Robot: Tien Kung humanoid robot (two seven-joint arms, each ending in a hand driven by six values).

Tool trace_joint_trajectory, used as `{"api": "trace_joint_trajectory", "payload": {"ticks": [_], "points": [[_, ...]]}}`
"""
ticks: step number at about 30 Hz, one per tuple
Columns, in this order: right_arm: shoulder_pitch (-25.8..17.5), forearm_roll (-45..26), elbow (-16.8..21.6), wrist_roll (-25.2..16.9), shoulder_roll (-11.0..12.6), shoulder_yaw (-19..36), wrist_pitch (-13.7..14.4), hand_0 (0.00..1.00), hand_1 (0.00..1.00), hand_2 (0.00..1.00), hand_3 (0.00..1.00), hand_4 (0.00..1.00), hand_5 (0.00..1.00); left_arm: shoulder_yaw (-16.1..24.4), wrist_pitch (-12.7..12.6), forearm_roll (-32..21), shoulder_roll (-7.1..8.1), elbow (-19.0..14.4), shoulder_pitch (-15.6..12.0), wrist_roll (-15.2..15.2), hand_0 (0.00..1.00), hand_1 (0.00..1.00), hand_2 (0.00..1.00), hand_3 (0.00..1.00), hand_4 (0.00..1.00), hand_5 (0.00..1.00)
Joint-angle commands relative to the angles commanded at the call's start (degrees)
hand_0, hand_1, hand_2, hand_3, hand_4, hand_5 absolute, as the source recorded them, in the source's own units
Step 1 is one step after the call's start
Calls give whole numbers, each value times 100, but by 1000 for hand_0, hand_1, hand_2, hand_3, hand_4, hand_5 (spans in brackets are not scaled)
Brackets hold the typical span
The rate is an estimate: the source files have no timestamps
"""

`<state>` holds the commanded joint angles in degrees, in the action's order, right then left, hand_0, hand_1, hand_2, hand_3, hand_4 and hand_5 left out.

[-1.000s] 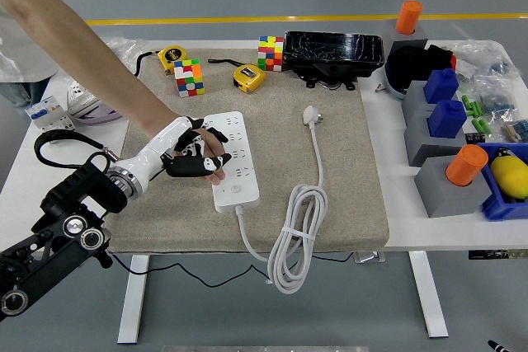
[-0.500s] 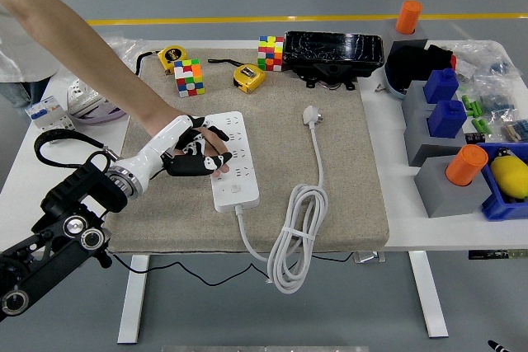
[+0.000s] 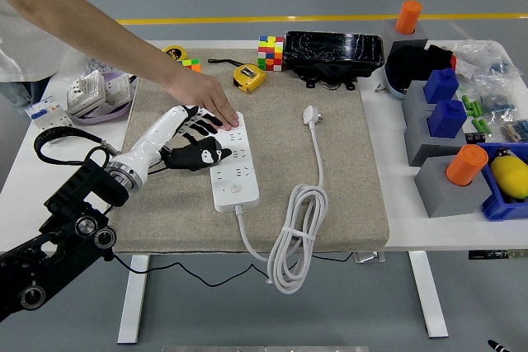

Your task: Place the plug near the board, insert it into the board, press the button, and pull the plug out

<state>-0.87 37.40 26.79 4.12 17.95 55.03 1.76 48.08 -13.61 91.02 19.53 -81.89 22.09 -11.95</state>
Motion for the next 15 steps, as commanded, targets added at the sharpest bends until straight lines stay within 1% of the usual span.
{"api": "trace_joint_trajectory", "payload": {"ticks": [4,5,6,11,12,15], "points": [[4,-5,4,0,-1,-5,-1,665,670,652,585,928,516,-98,27,238,-75,333,133,-110,715,765,765,690,950,255],[5,-6,5,-1,-1,-7,0,665,670,652,585,928,516,-116,18,281,-89,395,152,-118,715,765,765,690,950,255],[6,-8,6,-2,-1,-10,1,665,670,651,585,928,516,-140,8,320,-110,487,178,-134,724,764,751,706,978,260],[13,-12,6,0,9,-41,1,665,670,651,585,928,516,-289,-56,532,-194,887,315,-214,724,764,751,706,978,260],[15,-13,10,0,13,-45,1,664,669,651,585,928,515,-321,-60,570,-217,963,346,-231,692,718,722,675,975,252],[24,-17,12,-1,17,-55,2,664,669,651,585,928,515,-424,-70,567,-280,1174,446,-270,692,718,722,675,975,252]]}}
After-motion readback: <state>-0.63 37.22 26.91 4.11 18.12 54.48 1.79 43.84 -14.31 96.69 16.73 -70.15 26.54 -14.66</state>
